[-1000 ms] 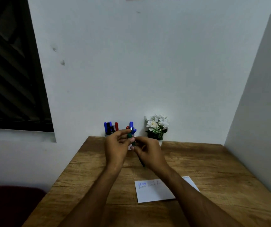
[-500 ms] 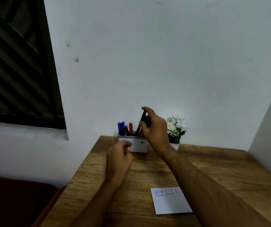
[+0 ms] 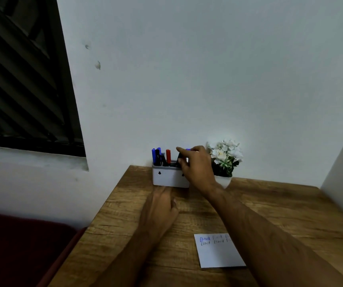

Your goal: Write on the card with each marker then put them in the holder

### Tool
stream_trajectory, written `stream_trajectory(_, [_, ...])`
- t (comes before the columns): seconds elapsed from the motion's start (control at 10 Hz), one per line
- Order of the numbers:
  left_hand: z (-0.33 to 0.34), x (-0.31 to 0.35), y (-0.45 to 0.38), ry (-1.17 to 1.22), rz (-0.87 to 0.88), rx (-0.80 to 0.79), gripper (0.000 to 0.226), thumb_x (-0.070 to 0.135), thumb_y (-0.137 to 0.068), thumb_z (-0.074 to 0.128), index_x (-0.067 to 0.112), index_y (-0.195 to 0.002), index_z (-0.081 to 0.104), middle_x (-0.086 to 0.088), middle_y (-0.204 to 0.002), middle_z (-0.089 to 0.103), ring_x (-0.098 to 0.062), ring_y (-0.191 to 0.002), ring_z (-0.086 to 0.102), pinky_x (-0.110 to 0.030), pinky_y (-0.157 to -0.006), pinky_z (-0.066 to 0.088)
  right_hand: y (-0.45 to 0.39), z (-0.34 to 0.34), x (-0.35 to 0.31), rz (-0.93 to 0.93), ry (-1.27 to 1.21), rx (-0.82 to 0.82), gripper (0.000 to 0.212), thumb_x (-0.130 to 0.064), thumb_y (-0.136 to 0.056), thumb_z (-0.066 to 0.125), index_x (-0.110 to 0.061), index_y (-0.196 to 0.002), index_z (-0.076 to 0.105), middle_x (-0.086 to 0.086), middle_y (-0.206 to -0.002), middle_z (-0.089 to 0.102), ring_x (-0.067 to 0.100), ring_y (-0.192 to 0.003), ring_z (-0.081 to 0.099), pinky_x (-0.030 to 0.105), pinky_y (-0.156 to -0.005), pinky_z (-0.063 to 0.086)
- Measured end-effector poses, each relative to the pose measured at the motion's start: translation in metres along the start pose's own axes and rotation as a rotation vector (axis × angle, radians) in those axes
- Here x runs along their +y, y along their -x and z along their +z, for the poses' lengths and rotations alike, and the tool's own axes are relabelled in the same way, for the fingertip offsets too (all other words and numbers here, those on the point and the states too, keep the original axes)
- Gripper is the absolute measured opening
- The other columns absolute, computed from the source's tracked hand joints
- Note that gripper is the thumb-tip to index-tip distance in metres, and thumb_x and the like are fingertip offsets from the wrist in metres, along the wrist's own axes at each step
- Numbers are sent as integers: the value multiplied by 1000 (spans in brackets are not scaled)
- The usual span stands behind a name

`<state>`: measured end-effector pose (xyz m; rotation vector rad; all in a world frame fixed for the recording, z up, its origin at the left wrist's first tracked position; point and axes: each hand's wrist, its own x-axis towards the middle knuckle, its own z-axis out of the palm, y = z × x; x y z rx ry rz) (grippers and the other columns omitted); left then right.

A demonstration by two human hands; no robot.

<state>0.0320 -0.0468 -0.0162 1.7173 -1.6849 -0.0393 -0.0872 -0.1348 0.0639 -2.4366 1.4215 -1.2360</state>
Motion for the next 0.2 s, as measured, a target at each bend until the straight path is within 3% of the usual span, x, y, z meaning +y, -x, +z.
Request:
stream_trajectory(0.1, [-2,3,2,-9,-14,-32,33,24,-95,50,14,-126,59,-4,-122,60,-14,-112,54,-25,-98,44,2,-7,-2,21,-7,-22,47,-21,-99,67,-25,-145,59,10,-121,67,30,-129,46,52,-108,41])
stream_trajectory(0.2, [-4,6,1,-31,-16,-22,34,24,-95,49,14,-127,58,-4,-123,61,-14,-113,54,-26,-100,43,4,-6,4,20,-62,29,51,-22,-95,70,-22,-145,59,3,-109,66,28,-123,49,55,-100,48])
